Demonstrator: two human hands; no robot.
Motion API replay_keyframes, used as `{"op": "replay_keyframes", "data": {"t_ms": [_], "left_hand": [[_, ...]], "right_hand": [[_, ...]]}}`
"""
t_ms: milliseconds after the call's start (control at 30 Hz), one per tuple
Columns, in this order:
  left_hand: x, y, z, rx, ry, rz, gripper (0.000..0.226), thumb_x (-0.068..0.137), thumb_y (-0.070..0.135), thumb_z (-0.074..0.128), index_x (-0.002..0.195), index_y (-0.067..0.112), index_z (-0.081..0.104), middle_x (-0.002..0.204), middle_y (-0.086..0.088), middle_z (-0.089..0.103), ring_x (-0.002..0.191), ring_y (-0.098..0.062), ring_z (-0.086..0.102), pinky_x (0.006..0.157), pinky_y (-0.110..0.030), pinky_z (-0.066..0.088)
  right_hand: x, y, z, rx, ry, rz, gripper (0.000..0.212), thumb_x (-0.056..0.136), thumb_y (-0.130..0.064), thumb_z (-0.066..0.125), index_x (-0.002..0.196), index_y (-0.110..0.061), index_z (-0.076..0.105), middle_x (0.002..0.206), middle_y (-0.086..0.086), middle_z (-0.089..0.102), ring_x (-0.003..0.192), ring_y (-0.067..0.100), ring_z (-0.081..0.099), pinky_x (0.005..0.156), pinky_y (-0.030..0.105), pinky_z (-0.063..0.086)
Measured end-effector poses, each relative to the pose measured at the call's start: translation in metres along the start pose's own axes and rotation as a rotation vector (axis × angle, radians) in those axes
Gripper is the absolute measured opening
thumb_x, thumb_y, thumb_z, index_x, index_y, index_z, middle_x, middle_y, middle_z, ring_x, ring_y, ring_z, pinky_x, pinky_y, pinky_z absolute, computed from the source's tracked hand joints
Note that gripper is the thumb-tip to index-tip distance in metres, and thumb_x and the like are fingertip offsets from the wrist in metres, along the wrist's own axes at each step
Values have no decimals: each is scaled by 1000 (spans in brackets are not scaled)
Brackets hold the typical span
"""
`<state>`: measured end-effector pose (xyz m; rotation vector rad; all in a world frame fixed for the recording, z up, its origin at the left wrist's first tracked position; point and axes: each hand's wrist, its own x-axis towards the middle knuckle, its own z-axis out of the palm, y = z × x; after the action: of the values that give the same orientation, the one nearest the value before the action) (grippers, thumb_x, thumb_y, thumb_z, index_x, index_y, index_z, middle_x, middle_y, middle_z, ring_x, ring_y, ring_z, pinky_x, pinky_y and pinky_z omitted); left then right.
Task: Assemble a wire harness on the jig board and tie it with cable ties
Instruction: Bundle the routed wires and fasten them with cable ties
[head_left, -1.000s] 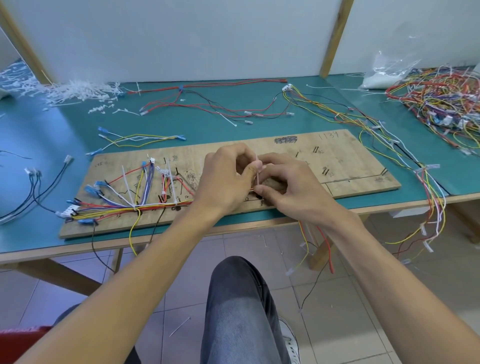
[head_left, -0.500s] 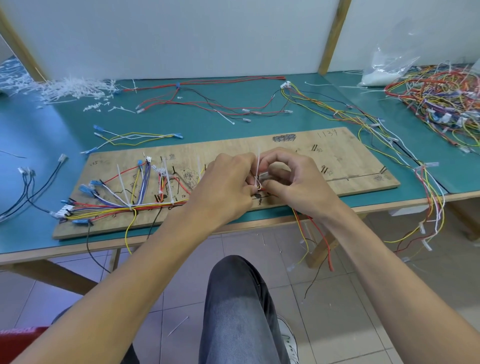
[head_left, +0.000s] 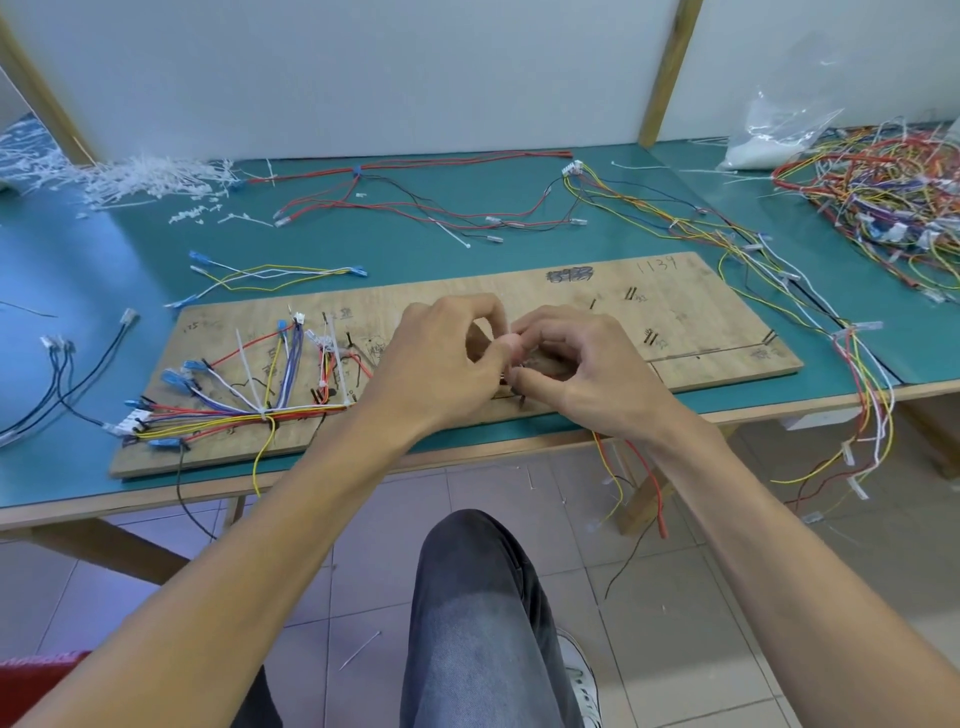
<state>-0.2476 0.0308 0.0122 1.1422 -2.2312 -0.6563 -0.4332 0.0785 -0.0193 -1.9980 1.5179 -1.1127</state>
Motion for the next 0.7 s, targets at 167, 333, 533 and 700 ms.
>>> {"op": "replay_keyframes", "data": {"t_ms": [167, 333, 533, 700], "left_hand": [[8, -1, 6, -19, 64, 33, 7, 96, 28, 71, 90, 26, 68, 76, 13, 71, 75, -2, 66, 72, -22, 53], [9, -6, 12, -65, 53, -20, 12, 93, 24, 75, 82, 23, 71, 73, 8, 72, 74, -8, 68, 74, -30, 56], [14, -3, 19, -97, 137, -80, 19, 85, 10, 76, 71, 18, 67, 66, 5, 68, 71, -17, 65, 68, -34, 52], [18, -2, 19, -122, 138, -110, 18, 80, 13, 78, 68, 20, 67, 63, 5, 69, 68, -17, 66, 67, -36, 55]], "right_hand": [[1, 0, 1, -118, 17, -33, 8, 89, -13, 83, 83, -9, 80, 102, -6, 74, 102, 13, 66, 96, 34, 49], [3, -1, 0, -216, -35, -47, 9, 95, -16, 77, 90, -10, 79, 108, -9, 71, 106, 15, 60, 98, 30, 45], [4, -1, -1, -271, -114, -81, 13, 99, -18, 72, 98, -7, 78, 115, -3, 68, 111, 24, 57, 100, 34, 43], [2, 1, -1, -126, -11, -8, 7, 90, -16, 82, 89, -10, 82, 110, -4, 74, 110, 19, 64, 100, 41, 47]]}}
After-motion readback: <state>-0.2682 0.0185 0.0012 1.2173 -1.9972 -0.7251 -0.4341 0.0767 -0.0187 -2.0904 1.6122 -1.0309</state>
